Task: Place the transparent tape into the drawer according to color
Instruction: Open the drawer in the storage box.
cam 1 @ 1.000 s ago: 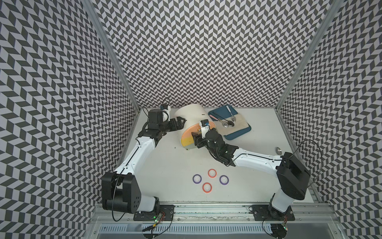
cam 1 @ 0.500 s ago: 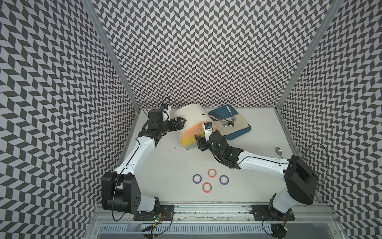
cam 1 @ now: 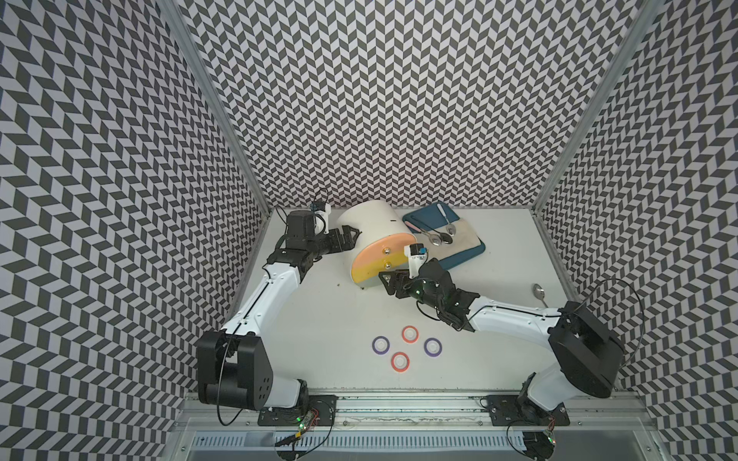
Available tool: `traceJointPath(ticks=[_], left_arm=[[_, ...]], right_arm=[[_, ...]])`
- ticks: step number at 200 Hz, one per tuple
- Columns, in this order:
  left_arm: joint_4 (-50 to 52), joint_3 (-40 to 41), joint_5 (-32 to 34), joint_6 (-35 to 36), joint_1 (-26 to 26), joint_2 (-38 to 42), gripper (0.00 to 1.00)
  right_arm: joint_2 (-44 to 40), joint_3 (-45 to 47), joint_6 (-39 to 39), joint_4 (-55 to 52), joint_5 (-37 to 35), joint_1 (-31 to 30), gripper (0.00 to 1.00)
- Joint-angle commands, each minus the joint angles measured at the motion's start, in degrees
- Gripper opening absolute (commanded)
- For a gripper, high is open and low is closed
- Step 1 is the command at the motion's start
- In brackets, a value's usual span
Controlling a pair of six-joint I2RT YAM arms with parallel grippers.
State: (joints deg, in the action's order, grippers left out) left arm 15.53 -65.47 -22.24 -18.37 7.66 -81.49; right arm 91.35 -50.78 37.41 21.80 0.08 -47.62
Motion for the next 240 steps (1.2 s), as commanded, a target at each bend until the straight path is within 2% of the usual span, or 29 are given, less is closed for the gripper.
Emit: traceJointPath(ticks=[1,79,240], left_arm=[[3.18,0.78,-0.88,2.33,0.33,-1.12,1.00],[3.21,1.28,-0.61,3.17,0.08,-0.68,1.00],[4.03,1.44,-0.70,3.96,-0.38,0.36,1.00]], right_arm=[[1.43,0.25,4.25,6.36,4.46,1.68,0.70],[6.45,-1.99,7.62,9.49,7.90,3.76,0.64],[10.25,-3.70,11.62,11.33,5.33,5.03,0.47]])
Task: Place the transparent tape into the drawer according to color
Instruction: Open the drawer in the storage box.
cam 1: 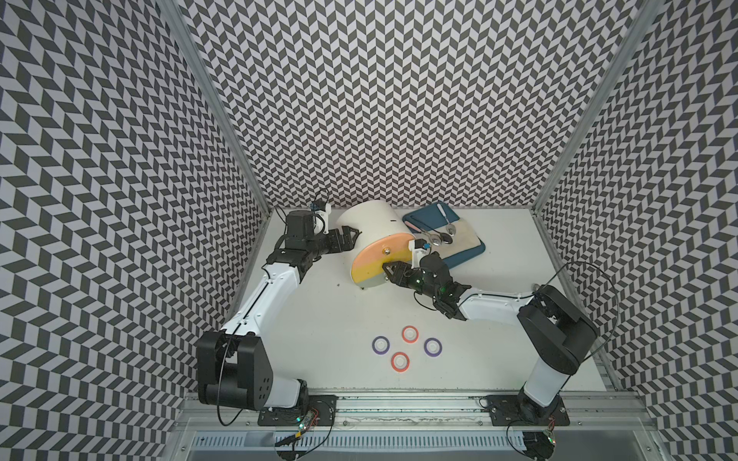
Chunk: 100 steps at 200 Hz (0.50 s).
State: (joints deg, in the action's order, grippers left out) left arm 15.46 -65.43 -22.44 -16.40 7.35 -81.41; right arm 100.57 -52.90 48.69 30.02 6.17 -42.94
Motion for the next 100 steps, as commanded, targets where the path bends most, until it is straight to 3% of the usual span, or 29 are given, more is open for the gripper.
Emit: traceJointPath(ticks=[1,71,100], left_arm=[[4.07,1.42,-0.50,1.99,-0.07,0.28,1.00],[4.22,1.53,-0.68,2.08,-0.18,0.37,1.00],[4.22,1.62,-0.77,2.17,-0.23,0.28,1.00]], right_arm=[[1.03,-1.59,0.35,3.11,-0.75,0.33,0.47],[2.74,-3.17,0.81,2.43,-0.80,0.31,0.38],[2.79,-2.96,1.26,2.65,-1.25,0.31,0.24]])
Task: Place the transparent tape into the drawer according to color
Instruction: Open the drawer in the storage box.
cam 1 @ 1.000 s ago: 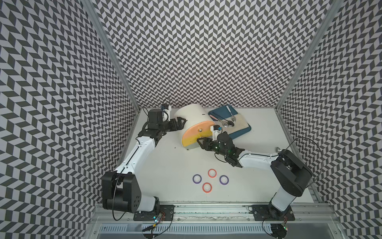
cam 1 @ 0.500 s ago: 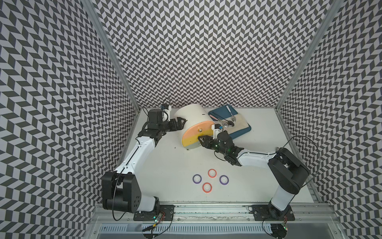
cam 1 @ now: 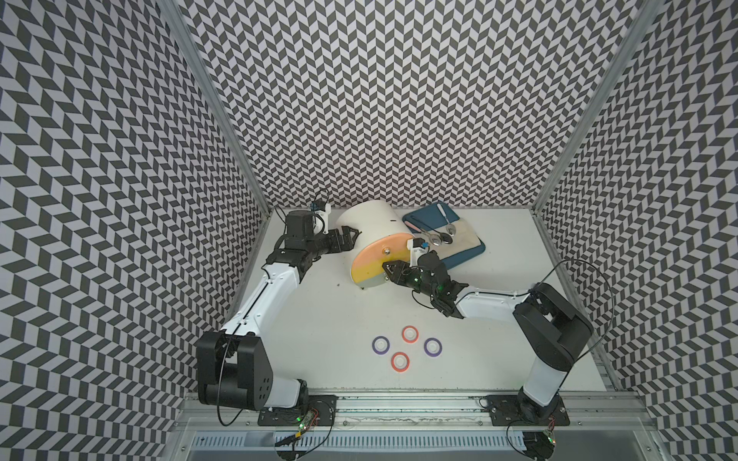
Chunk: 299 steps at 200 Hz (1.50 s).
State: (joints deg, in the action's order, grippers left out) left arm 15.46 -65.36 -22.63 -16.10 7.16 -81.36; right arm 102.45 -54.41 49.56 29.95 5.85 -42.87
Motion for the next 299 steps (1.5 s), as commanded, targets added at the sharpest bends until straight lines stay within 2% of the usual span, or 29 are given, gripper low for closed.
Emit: traceJointPath(ticks=[1,26,56,151,214,215,216,217,223,230,240,259,299], left_arm=[[4.22,1.55,-0.57,1.86,0.01,0.24,1.00],[4.14,1.64,-0.83,1.86,-0.02,0.28,1.00],[4.05,1.55,-1.01,1.69,0.02,0.32,1.00],[3.52,1.29,-1.36,1.41,-0.02,-0.38,1.00],[3.78,1.17,-1.27,1.42,-0.02,0.05,1.00],[3.78,1.14,-1.27,1.42,0.01,0.01,1.00],[3.78,1.17,-1.27,1.42,0.03,-0.01,1.00],[3.78,1.14,-1.27,1.42,0.08,0.03,1.00],[3.71,1.28,-1.28,1.42,0.01,0.13,1.00],[3.62,1.38,-1.27,1.33,0.04,0.15,1.00],[3.56,1.46,-1.27,1.16,-0.01,0.16,1.00],[3.21,1.47,-1.60,0.73,-0.03,0.56,1.00],[2.56,1.34,-2.61,-0.52,0.03,2.89,1.00]], right_arm=[[0.91,-1.43,0.42,2.73,-0.97,0.25,0.24],[0.35,-0.97,0.65,2.65,-1.00,0.31,0.14],[-1.94,1.48,1.11,2.56,-0.81,-0.01,0.10],[-15.77,16.22,3.69,1.45,-3.90,-3.35,0.07],[-18.34,16.06,2.70,-2.40,-4.23,-3.80,0.08],[-18.34,16.06,2.66,-2.40,-4.15,-3.80,0.08],[-18.34,15.95,2.19,-2.47,-3.71,-3.80,0.20],[-18.34,15.93,2.06,-2.54,-3.64,-3.80,0.24],[-18.42,15.54,1.63,-3.21,-3.26,-3.84,0.39],[-18.72,15.07,0.98,-4.51,-3.35,-4.08,0.50],[-19.46,14.17,-0.36,-7.12,-3.83,-4.54,0.61],[-21.57,13.36,-2.86,-12.50,-4.16,-5.02,0.70],[-26.51,11.03,-9.24,-27.40,-2.25,-5.03,0.78]])
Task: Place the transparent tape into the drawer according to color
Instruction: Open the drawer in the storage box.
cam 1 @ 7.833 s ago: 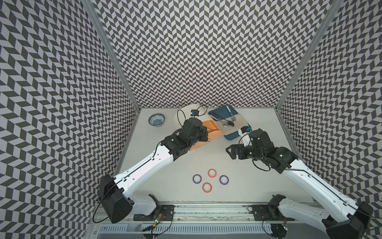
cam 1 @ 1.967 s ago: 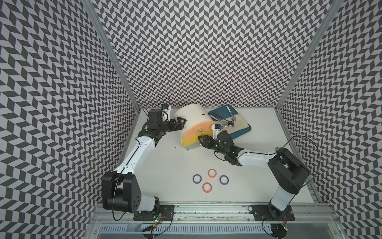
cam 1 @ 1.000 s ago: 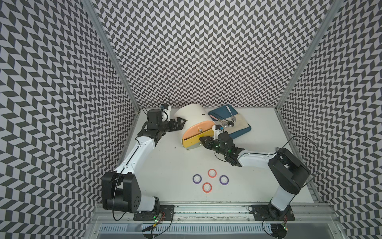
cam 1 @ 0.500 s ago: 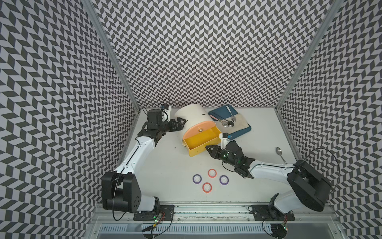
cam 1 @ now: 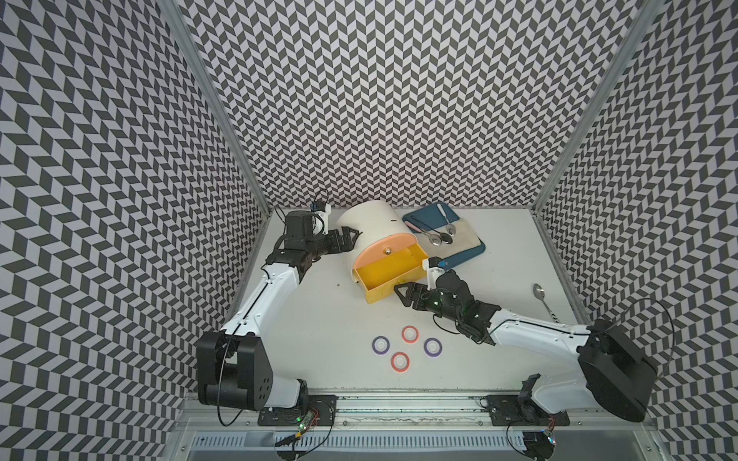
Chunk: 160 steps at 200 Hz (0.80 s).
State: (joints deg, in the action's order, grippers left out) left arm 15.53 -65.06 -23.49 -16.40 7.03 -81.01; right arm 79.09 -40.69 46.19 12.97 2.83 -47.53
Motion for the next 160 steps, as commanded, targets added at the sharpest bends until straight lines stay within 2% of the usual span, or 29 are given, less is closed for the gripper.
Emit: traceJointPath(ticks=[1,56,82,134,160], left_arm=[[2.45,1.01,-1.79,-0.30,0.17,2.67,1.00],[2.46,3.16,-3.91,-1.87,0.11,9.39,1.00],[3.88,6.11,-5.09,-2.10,0.10,13.12,1.00],[6.52,16.21,-7.19,-3.05,0.20,21.25,1.00],[7.76,20.60,-8.25,-4.60,0.77,24.90,1.00]], right_arm=[[-3.15,-2.70,-5.88,-10.41,0.76,-0.37,0.78],[-4.04,-5.28,-16.25,-29.52,3.14,-0.36,0.93],[-3.55,-5.33,-18.95,-35.48,3.10,-0.36,0.94],[-2.92,-4.02,-22.10,-44.51,-1.77,-0.37,0.83],[-1.93,-2.98,-21.79,-46.16,-3.31,-0.46,0.73]])
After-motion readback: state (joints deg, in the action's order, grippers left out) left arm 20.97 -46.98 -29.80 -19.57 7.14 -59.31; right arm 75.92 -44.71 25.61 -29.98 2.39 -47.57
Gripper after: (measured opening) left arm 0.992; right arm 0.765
